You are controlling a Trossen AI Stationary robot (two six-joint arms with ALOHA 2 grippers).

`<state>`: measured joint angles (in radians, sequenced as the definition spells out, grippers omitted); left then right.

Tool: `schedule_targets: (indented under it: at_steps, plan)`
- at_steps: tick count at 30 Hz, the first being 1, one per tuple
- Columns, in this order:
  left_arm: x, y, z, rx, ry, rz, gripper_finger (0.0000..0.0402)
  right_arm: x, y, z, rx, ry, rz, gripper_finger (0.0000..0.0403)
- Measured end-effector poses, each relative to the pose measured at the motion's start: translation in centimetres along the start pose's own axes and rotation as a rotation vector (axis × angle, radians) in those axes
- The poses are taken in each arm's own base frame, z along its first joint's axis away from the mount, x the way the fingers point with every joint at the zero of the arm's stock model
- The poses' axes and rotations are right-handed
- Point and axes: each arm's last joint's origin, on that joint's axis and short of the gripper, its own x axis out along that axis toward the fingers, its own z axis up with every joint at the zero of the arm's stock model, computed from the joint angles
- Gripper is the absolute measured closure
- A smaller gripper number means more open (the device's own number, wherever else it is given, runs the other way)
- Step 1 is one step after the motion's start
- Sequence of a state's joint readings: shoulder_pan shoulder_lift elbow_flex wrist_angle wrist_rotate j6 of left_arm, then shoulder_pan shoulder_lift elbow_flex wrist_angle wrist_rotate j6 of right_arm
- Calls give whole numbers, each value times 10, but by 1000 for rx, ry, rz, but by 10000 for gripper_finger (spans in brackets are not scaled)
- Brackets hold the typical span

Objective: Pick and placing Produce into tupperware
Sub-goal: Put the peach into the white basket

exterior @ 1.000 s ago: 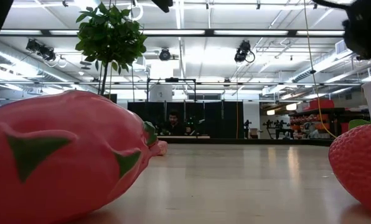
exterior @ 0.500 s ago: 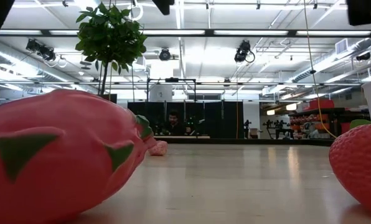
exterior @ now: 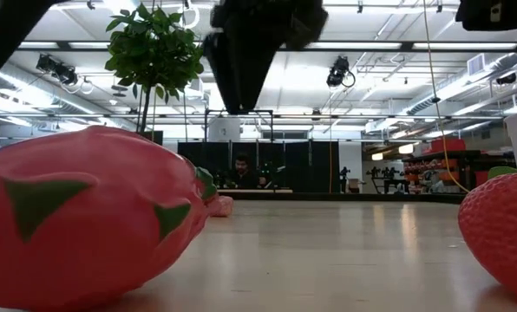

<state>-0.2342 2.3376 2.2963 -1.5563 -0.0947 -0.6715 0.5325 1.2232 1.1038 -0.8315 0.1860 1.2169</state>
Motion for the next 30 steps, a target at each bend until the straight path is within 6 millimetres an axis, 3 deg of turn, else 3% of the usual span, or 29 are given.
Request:
schedule_targets:
  at_steps: [4, 17, 20, 30]
  plan:
    - [13, 0, 4, 55, 55, 0, 178, -1, 2, -7, -36, 14, 8, 246]
    - [10, 4, 6, 161, 65, -29, 178, -7, 10, -32, -91, 74, 42, 249]
    - [-4, 7, 1, 200, 36, -50, 178, -8, 11, -37, -106, 84, 46, 249]
    - [-85, 36, -27, 214, -146, -143, 177, -10, 12, -42, -116, 74, 47, 249]
